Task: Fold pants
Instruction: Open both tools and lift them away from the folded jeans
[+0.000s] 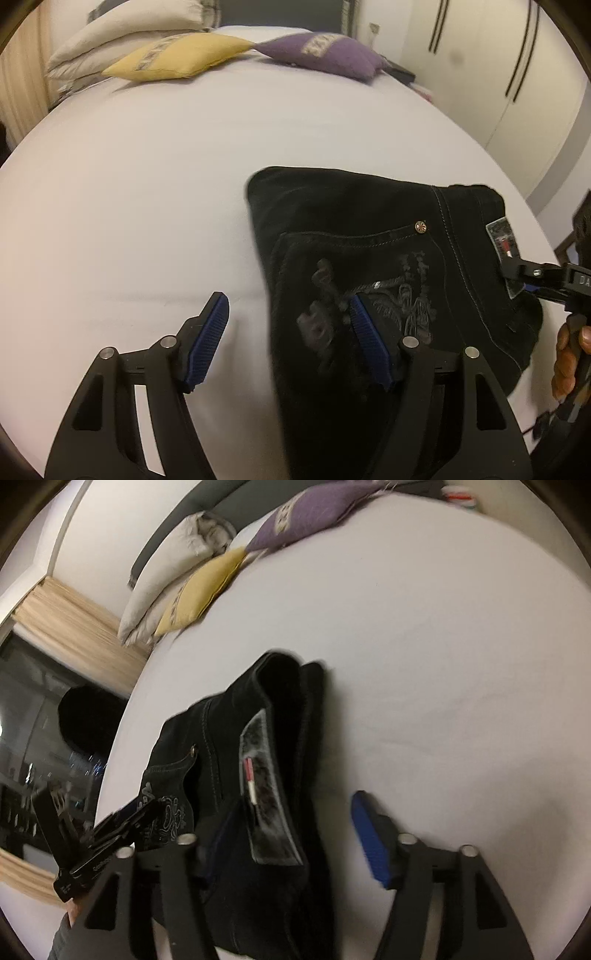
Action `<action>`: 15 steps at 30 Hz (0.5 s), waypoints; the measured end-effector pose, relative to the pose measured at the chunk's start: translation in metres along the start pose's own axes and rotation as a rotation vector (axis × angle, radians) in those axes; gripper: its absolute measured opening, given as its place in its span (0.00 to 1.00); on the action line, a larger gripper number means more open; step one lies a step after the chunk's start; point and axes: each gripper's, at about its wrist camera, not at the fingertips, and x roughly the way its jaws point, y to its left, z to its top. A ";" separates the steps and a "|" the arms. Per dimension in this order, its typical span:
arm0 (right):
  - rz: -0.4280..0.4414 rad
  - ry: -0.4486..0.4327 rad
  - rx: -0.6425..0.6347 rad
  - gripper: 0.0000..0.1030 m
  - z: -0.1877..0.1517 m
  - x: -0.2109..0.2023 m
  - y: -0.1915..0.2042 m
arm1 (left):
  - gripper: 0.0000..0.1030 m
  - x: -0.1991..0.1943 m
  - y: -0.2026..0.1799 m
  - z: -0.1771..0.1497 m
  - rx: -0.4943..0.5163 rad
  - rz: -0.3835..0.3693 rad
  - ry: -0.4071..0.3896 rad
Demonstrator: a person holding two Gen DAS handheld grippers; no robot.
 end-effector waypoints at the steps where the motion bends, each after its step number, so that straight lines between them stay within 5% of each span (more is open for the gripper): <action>1: -0.034 -0.034 0.014 0.74 -0.005 -0.014 -0.003 | 0.68 -0.010 0.003 -0.006 -0.006 0.011 -0.021; 3: -0.094 -0.076 0.042 0.82 -0.014 -0.034 -0.010 | 0.69 -0.036 0.006 -0.022 -0.014 0.018 -0.078; 7: -0.184 -0.159 0.065 0.83 -0.036 -0.078 -0.015 | 0.82 -0.100 0.002 -0.053 0.010 0.086 -0.218; 9: -0.234 -0.255 0.029 0.83 -0.052 -0.109 -0.004 | 0.99 -0.144 -0.002 -0.068 0.004 0.109 -0.329; 12: -0.311 -0.413 -0.090 0.83 -0.063 -0.150 0.030 | 1.00 -0.204 -0.006 -0.079 -0.022 0.181 -0.457; 15: -0.376 -0.616 -0.227 0.98 -0.081 -0.199 0.070 | 1.00 -0.262 -0.014 -0.089 -0.009 0.256 -0.590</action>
